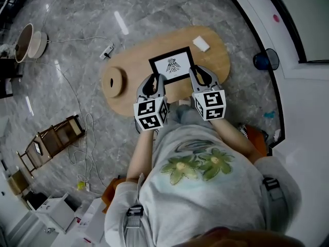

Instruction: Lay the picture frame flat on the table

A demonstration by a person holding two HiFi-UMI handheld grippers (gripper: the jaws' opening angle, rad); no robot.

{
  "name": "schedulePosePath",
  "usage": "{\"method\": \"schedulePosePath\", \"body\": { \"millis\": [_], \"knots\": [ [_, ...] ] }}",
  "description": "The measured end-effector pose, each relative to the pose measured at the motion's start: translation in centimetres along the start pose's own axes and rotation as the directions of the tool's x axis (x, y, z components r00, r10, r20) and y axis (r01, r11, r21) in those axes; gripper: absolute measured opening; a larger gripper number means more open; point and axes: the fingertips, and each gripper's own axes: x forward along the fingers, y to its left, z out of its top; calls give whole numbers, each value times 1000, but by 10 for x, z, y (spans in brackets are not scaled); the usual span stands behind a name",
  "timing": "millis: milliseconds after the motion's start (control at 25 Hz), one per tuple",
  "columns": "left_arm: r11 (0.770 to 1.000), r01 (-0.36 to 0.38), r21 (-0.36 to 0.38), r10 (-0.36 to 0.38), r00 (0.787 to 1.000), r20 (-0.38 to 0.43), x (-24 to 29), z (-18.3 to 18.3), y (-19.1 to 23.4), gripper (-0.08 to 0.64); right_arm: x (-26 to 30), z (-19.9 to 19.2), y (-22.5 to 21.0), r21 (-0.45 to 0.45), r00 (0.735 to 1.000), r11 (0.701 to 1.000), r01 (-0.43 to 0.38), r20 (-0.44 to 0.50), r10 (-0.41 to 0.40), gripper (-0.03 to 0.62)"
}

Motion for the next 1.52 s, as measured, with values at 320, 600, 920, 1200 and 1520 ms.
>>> {"method": "schedulePosePath", "body": {
  "millis": [320, 600, 920, 1200, 1520],
  "knots": [
    [999, -50, -12, 50, 998, -26, 21, -10, 7, 100, 27, -15, -10, 8, 999, 999, -34, -32, 35, 74],
    [1000, -26, 5, 26, 997, -69, 34, -18, 15, 100, 39, -30, -11, 30, 997, 999, -13, -72, 15, 74],
    [1000, -3, -8, 2, 996, -87, 47, -18, 15, 100, 44, -27, -18, 27, 997, 1000, 4, -79, -2, 74],
    [999, -2, -32, -1, 995, -105, 61, -36, 20, 98, 54, -49, -23, 40, 995, 999, 5, -103, -1, 72],
    [998, -5, -56, -4, 989, -149, 76, -68, 36, 98, 69, -81, -19, 38, 990, 999, 8, -140, -2, 74]
  ]
}}
